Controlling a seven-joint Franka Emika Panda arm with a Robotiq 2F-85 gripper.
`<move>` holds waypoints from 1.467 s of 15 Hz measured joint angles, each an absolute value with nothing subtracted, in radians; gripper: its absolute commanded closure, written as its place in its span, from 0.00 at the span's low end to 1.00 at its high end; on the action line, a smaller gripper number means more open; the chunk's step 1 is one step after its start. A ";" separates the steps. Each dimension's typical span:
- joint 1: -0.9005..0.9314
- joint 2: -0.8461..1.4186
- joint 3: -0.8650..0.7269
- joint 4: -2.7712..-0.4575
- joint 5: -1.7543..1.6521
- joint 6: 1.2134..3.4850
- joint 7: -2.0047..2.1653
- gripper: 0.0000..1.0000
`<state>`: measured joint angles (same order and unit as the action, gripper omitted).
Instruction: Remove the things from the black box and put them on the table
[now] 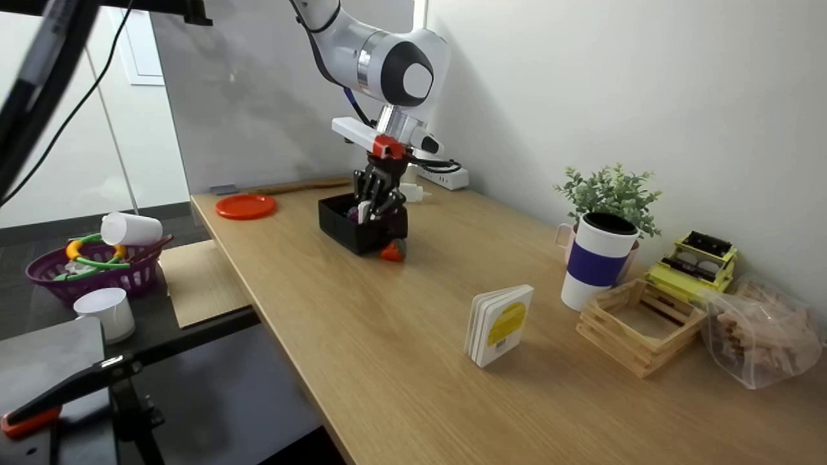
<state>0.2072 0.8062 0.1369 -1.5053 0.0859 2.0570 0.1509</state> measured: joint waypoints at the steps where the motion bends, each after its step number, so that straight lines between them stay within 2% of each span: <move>1: 0.207 0.806 0.137 -1.505 0.086 2.046 0.151 0.81; 5: 0.207 0.808 0.137 -1.505 0.086 2.044 0.151 0.81; 6: 0.207 0.808 0.137 -1.505 0.086 2.044 0.151 0.95; 11: 0.207 0.809 0.137 -1.505 0.086 2.044 0.151 0.95; 12: 0.207 0.809 0.137 -1.504 0.086 2.044 0.151 0.70; 13: 0.207 0.809 0.137 -1.504 0.086 2.045 0.151 0.56; 17: 0.207 0.809 0.137 -1.504 0.086 2.046 0.151 0.30; 18: 0.207 0.809 0.137 -1.504 0.086 2.046 0.151 0.42; 19: 0.207 0.809 0.137 -1.504 0.086 2.046 0.151 0.20; 21: 0.207 0.809 0.137 -1.504 0.086 2.047 0.151 0.16; 22: 0.208 0.809 0.137 -1.504 0.086 2.048 0.152 0.20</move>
